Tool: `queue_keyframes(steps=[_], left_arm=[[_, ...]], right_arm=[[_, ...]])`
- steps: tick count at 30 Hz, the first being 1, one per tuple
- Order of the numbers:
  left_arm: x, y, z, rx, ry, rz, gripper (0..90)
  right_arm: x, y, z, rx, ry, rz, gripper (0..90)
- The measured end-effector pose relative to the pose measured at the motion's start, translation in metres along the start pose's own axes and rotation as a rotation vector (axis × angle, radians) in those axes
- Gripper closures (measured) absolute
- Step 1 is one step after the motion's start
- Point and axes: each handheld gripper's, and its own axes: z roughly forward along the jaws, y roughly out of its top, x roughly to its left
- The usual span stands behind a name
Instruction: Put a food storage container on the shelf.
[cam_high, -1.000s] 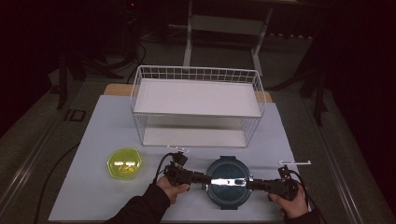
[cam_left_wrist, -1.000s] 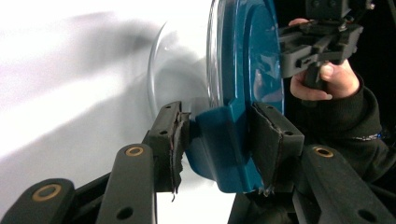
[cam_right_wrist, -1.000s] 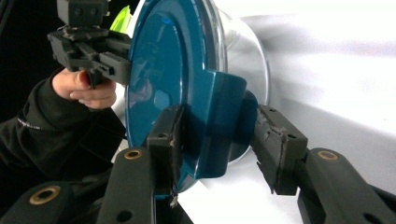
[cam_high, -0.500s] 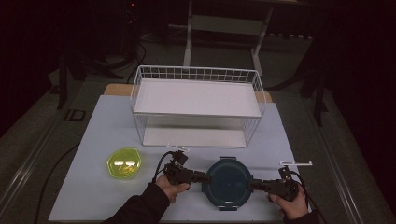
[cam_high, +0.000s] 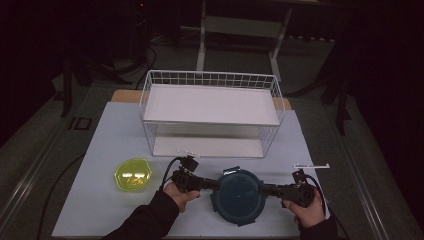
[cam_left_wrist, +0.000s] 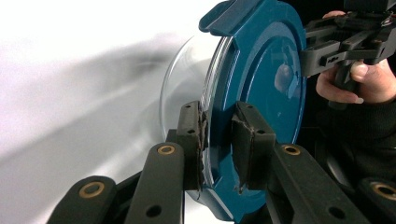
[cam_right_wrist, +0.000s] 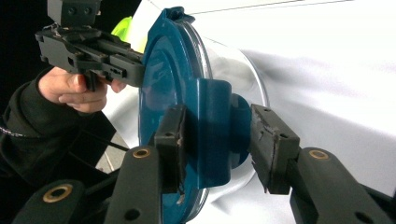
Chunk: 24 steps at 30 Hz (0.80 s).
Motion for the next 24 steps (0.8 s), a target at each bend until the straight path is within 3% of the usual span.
queue_keyframes(steps=[6, 18, 24], left_arm=[[-0.007, 0.002, 0.000, 0.011, 0.024, 0.023, 73.3], [-0.013, 0.005, -0.006, 0.011, 0.014, 0.053, 73.7], [-0.017, 0.007, -0.014, -0.012, 0.022, 0.072, 73.8]], right_arm=[[-0.002, -0.001, -0.001, -0.006, 0.001, 0.006, 57.7], [0.007, 0.001, -0.006, -0.022, 0.000, -0.037, 57.8], [0.013, 0.007, -0.007, -0.027, 0.004, -0.058, 57.9]])
